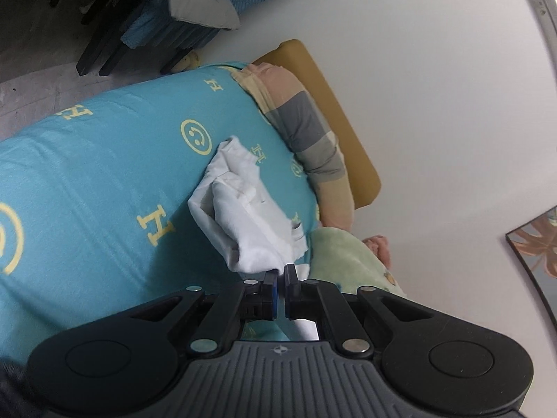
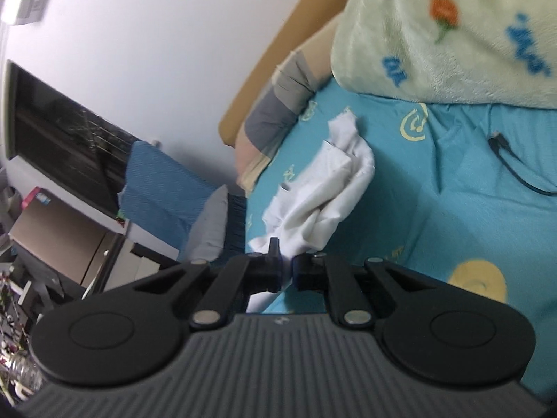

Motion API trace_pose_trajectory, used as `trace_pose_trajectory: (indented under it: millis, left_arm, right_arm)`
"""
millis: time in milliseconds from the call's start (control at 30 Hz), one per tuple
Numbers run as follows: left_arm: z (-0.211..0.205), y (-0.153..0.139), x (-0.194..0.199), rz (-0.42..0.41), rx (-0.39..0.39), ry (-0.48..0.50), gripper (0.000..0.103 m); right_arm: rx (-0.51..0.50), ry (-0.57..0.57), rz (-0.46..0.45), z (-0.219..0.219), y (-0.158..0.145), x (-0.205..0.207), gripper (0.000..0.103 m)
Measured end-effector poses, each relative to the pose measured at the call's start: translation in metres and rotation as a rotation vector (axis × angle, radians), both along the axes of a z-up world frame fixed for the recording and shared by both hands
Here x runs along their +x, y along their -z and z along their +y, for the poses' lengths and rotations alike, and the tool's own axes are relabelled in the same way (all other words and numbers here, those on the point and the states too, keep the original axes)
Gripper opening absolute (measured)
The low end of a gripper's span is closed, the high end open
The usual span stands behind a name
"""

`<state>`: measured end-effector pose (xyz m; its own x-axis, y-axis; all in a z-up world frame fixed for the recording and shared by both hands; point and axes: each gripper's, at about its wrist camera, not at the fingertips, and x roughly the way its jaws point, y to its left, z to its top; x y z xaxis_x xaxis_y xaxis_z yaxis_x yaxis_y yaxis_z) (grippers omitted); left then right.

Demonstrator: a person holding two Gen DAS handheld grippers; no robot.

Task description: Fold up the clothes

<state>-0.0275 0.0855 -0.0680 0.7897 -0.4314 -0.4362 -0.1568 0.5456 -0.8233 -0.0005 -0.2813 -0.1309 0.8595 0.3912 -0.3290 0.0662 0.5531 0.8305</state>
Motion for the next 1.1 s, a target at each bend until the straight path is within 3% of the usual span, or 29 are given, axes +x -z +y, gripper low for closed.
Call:
trace_pose_trajectory:
  millis: [267, 367, 433, 633, 800, 833, 933, 1100]
  left_arm:
    - [0.002, -0.021, -0.073, -0.061, -0.078, 0.052, 0.003]
    - [0.005, -0.029, -0.075, -0.058, -0.114, 0.052, 0.004]
    - [0.004, -0.035, -0.062, -0.048, -0.105, 0.053, 0.004]
    - [-0.009, -0.052, 0.019, 0.026, 0.002, 0.061, 0.004]
    - [-0.039, -0.058, 0.109, 0.013, 0.239, 0.09, 0.004]
    - [-0.043, -0.053, 0.125, 0.025, 0.262, 0.089, 0.004]
    - [-0.051, -0.025, 0.166, 0.048, 0.29, 0.093, 0.004]
    - [-0.057, 0.03, 0.211, 0.066, 0.33, 0.13, 0.005]
  right_arm:
    - [0.0, 0.051, -0.098, -0.003, -0.013, -0.096, 0.009]
    - [0.082, 0.091, -0.122, -0.005, -0.018, -0.113, 0.009]
    - [0.043, 0.1, -0.122, -0.001, -0.028, -0.107, 0.009]
    - [-0.022, 0.097, -0.041, -0.002, -0.051, -0.035, 0.009]
    - [-0.115, 0.103, 0.032, -0.001, -0.057, 0.056, 0.009]
    - [-0.135, 0.1, 0.042, -0.001, -0.055, 0.075, 0.009]
    - [-0.048, 0.094, 0.105, -0.012, -0.025, 0.123, 0.009]
    - [-0.061, 0.071, 0.155, -0.018, 0.026, 0.157, 0.009]
